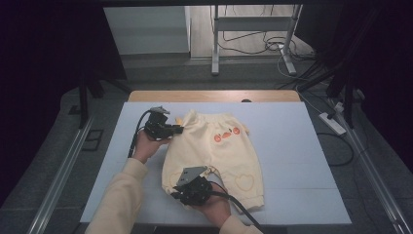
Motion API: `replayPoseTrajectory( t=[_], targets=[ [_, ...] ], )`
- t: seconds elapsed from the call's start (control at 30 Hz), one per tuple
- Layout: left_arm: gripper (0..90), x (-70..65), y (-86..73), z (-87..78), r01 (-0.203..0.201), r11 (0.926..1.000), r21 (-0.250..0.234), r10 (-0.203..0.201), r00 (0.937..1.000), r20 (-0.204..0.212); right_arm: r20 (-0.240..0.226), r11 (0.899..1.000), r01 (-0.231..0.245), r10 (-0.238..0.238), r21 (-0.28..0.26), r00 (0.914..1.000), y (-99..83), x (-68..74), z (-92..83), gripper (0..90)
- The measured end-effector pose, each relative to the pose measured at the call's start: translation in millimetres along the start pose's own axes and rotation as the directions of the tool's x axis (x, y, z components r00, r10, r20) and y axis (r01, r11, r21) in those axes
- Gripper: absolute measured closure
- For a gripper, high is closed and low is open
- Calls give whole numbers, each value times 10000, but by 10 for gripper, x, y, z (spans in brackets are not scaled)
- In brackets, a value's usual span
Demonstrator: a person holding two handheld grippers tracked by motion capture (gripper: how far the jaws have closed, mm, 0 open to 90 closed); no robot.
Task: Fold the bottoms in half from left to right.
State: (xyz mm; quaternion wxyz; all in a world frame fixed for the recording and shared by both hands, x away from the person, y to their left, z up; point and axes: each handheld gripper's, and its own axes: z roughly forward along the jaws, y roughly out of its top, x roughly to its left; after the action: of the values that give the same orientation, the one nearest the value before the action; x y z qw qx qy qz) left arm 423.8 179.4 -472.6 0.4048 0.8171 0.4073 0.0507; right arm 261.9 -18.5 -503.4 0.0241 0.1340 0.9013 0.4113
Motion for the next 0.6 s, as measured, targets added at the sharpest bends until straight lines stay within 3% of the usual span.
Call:
replayPoseTrajectory(
  t=[0.37,0.6],
  targets=[
    [835,5,-5,-17,93,9999,-108,-93,10000,25,-48,9999,-153,153,-17,9999,-2,-4,7,775],
    [870,10,34,-146,126,9985,-528,-123,9999,58,-115,10000,-41,40,-69,9999,78,9,3,775]
  ],
)
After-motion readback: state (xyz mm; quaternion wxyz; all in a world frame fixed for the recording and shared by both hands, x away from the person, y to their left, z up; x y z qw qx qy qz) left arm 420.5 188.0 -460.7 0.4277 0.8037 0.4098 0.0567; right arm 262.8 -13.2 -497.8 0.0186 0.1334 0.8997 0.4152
